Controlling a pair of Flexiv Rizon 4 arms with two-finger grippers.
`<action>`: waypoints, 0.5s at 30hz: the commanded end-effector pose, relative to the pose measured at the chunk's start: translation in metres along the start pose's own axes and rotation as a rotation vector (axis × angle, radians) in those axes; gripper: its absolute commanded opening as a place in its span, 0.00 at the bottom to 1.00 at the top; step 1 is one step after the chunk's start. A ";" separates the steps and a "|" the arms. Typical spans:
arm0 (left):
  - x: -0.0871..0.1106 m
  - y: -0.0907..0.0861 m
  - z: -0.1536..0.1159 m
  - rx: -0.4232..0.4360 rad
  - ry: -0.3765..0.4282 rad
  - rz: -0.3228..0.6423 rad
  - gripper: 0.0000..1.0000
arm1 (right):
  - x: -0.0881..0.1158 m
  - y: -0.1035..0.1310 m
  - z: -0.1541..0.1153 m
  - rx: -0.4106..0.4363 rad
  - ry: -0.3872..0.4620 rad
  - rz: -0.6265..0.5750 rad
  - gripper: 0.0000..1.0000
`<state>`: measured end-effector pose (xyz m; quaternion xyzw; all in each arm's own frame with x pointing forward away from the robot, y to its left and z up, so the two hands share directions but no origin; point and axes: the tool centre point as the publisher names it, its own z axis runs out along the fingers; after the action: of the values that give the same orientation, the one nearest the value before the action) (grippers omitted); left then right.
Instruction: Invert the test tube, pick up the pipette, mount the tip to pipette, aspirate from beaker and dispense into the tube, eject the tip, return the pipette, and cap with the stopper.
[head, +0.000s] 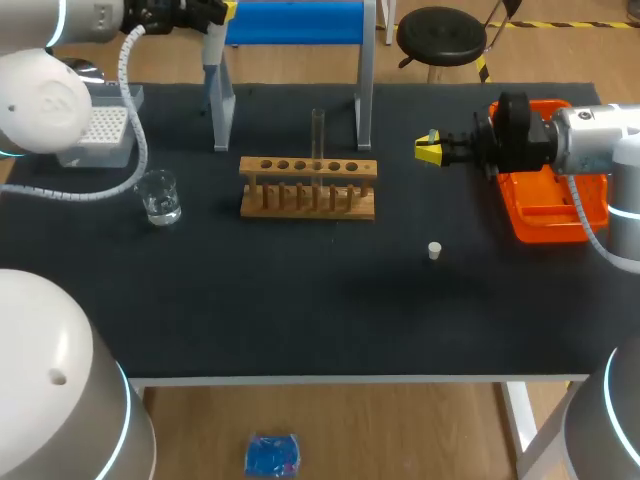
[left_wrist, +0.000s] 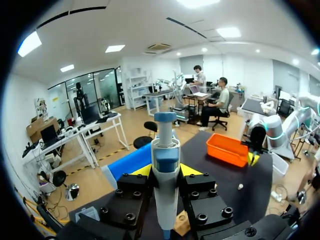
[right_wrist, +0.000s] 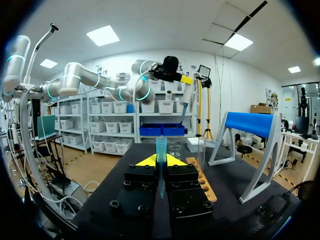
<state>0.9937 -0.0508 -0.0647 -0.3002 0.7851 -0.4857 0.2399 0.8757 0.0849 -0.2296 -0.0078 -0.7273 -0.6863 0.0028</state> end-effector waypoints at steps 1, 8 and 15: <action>-0.002 0.001 -0.003 0.001 0.052 0.002 0.00 | 0.000 0.000 0.000 0.002 -0.001 -0.001 0.00; 0.007 -0.005 -0.001 0.004 0.079 0.039 0.00 | 0.000 0.000 0.000 0.002 -0.001 -0.001 0.00; 0.059 -0.050 -0.022 0.197 0.264 0.200 0.00 | 0.000 0.000 0.000 0.002 -0.001 -0.001 0.00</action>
<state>0.9635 -0.0992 -0.0240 -0.2045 0.7922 -0.5253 0.2339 0.8757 0.0849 -0.2296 -0.0079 -0.7272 -0.6864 0.0027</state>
